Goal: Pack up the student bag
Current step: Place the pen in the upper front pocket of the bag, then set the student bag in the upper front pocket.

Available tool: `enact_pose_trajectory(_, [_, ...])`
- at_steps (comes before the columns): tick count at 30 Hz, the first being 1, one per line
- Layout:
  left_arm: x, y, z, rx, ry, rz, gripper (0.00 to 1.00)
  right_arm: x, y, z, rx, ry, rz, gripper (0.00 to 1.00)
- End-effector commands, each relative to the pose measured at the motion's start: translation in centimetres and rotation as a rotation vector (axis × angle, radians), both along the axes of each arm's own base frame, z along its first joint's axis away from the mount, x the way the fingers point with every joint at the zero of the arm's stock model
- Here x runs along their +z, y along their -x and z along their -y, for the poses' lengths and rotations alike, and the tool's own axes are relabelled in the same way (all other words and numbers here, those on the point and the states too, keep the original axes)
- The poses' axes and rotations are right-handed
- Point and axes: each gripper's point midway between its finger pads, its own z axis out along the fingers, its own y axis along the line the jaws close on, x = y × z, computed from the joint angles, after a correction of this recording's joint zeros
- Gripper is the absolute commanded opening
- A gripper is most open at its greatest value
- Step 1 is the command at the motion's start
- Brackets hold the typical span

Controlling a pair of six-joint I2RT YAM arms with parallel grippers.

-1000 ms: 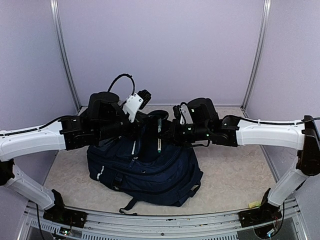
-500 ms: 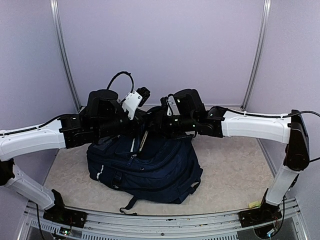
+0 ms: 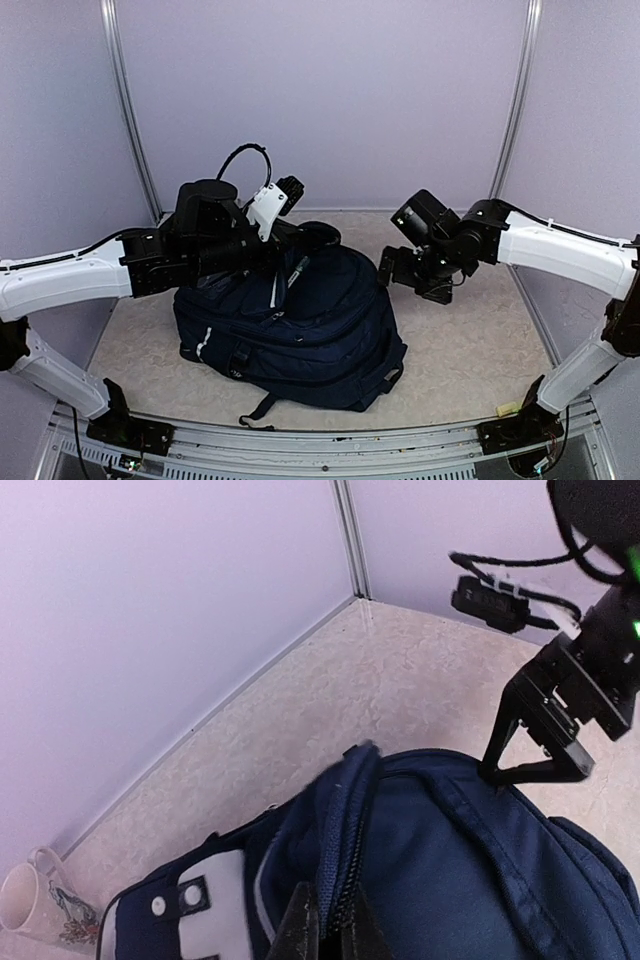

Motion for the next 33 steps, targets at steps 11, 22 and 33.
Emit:
enact_pose_trajectory(11, [4.8,-1.4,-0.7,0.023,0.130,0.122,0.00,-13.9,13.1,26.0,-0.983,0.137,-0.517,1.00])
enact_pose_trajectory(22, [4.1,-0.9,-0.2,-0.020,0.117,0.105,0.01,-13.8,14.3,31.6,-1.182,0.367,-0.588,1.00])
enact_pose_trajectory(33, [3.9,1.7,3.3,-0.150,0.121,0.051,0.49,-13.7,13.4,33.3,-1.389,0.282,-0.548,1.00])
